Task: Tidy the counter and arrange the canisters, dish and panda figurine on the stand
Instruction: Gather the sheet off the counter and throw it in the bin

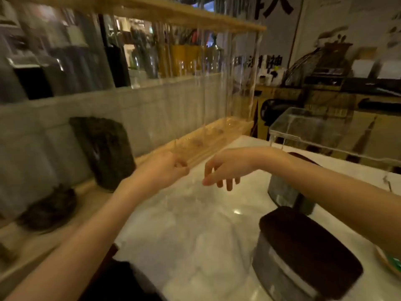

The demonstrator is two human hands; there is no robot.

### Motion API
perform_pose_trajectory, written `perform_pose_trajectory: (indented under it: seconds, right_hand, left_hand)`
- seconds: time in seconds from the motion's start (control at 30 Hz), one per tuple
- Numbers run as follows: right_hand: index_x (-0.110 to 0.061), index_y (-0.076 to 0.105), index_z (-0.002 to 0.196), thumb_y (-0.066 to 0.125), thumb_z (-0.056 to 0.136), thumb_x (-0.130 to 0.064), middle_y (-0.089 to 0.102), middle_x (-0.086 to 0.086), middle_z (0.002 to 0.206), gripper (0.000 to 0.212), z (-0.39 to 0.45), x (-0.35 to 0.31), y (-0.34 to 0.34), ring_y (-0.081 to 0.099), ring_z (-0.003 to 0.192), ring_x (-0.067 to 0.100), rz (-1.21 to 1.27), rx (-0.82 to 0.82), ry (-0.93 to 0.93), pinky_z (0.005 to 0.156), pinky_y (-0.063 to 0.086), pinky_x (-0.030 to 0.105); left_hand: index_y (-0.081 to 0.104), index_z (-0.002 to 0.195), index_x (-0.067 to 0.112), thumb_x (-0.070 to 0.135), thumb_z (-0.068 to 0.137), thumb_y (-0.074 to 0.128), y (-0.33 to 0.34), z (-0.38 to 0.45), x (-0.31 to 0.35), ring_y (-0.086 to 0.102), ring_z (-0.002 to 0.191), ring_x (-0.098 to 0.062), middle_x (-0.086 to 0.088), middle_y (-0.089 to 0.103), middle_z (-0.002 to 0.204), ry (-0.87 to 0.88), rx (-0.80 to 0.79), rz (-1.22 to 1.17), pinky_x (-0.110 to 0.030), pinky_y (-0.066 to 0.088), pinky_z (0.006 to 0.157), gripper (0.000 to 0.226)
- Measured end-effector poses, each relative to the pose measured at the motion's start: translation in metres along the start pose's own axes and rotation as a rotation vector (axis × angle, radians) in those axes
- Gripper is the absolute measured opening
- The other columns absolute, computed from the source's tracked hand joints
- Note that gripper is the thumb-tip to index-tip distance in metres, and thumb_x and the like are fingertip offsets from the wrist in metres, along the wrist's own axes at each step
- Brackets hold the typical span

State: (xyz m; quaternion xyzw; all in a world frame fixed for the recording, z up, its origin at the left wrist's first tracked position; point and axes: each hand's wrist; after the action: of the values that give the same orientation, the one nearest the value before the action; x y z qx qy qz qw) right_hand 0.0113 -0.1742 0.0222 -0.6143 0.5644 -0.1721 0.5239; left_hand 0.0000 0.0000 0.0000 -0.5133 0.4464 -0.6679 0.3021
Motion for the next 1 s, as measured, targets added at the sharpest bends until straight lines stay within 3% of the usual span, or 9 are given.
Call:
perform_pose_trajectory:
  seconds: [0.13,0.23,0.37,0.47,0.6,0.7,0.83,1.0]
  right_hand:
    - [-0.014,0.058,0.098,0.069,0.075,-0.033,0.064,0.008,0.093,0.031,0.018,-0.013,0.022,0.069,0.073,0.023,-0.123,-0.172,0.043,0.053,0.054,0.027]
    - [-0.009,0.057,0.098,0.077,0.067,-0.03,0.062,0.009,0.091,0.043,0.022,-0.016,0.04,0.068,0.067,0.024,-0.21,-0.306,0.116,0.046,0.054,0.026]
    - [-0.001,0.054,0.101,0.081,0.063,-0.022,0.059,0.01,0.083,0.051,0.023,-0.016,0.057,0.066,0.064,0.028,-0.266,-0.408,0.199,0.046,0.056,0.029]
    - [0.003,0.056,0.1,0.08,0.065,-0.013,0.059,0.013,0.083,0.045,0.024,-0.014,0.063,0.065,0.059,0.028,-0.291,-0.414,0.207,0.043,0.055,0.027]
    - [-0.001,0.058,0.089,0.074,0.067,0.002,0.063,0.023,0.09,0.028,0.026,-0.01,0.065,0.062,0.058,0.031,-0.306,-0.367,0.157,0.041,0.054,0.025]
    - [-0.003,0.06,0.084,0.065,0.069,0.008,0.062,0.022,0.088,0.019,0.027,-0.007,0.062,0.061,0.058,0.028,-0.299,-0.297,0.1,0.043,0.054,0.024]
    - [-0.006,0.062,0.084,0.053,0.073,0.007,0.064,0.022,0.096,0.019,0.022,-0.005,0.045,0.06,0.057,0.022,-0.245,-0.138,0.045,0.042,0.048,0.022]
    - [-0.008,0.061,0.094,0.046,0.08,0.004,0.06,0.019,0.105,0.024,-0.006,0.004,0.021,0.065,0.049,0.015,-0.084,0.118,0.052,0.043,0.05,0.02]
  left_hand:
    - [0.06,0.11,0.023,0.03,0.084,0.056,0.017,-0.016,-0.022,0.058,0.099,-0.017,-0.003,0.062,0.116,-0.019,-0.141,0.066,-0.035,0.051,0.088,0.028]
    - [0.061,0.108,0.027,0.032,0.08,0.06,0.033,-0.026,-0.039,0.057,0.096,-0.014,-0.001,0.061,0.115,0.021,-0.212,0.068,-0.029,0.049,0.081,0.028]
    - [0.064,0.103,0.029,0.032,0.074,0.067,0.047,-0.036,-0.046,0.053,0.086,-0.009,0.006,0.057,0.094,0.036,-0.236,0.053,-0.02,0.042,0.068,0.029]
    - [0.065,0.1,0.028,0.03,0.072,0.07,0.055,-0.039,-0.051,0.046,0.072,0.0,0.012,0.048,0.08,0.075,-0.236,0.047,-0.011,0.035,0.059,0.029]
    - [0.067,0.094,0.027,0.024,0.073,0.069,0.061,-0.038,-0.055,0.043,0.068,0.005,0.018,0.045,0.075,0.116,-0.207,0.012,-0.007,0.033,0.052,0.022]
    - [0.07,0.087,0.021,0.015,0.074,0.067,0.064,-0.033,-0.059,0.048,0.064,0.002,0.008,0.056,0.075,0.133,-0.179,-0.034,-0.001,0.038,0.054,0.014]
    - [0.068,0.084,0.02,0.013,0.076,0.064,0.062,-0.022,-0.059,0.051,0.064,0.0,0.0,0.065,0.083,0.164,-0.162,-0.061,-0.001,0.038,0.054,0.011]
    - [0.062,0.09,0.023,0.016,0.08,0.061,0.044,-0.005,-0.041,0.051,0.066,0.001,0.01,0.054,0.078,0.229,-0.081,-0.053,-0.009,0.037,0.053,0.013]
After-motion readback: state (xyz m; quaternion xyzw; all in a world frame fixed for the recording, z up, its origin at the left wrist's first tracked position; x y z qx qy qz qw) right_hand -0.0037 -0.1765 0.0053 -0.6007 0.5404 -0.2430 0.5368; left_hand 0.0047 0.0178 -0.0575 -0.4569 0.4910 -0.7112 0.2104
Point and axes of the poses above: each hand's wrist, its own z-axis towards the middle knuckle, its own y-axis out of the palm, x = y × z
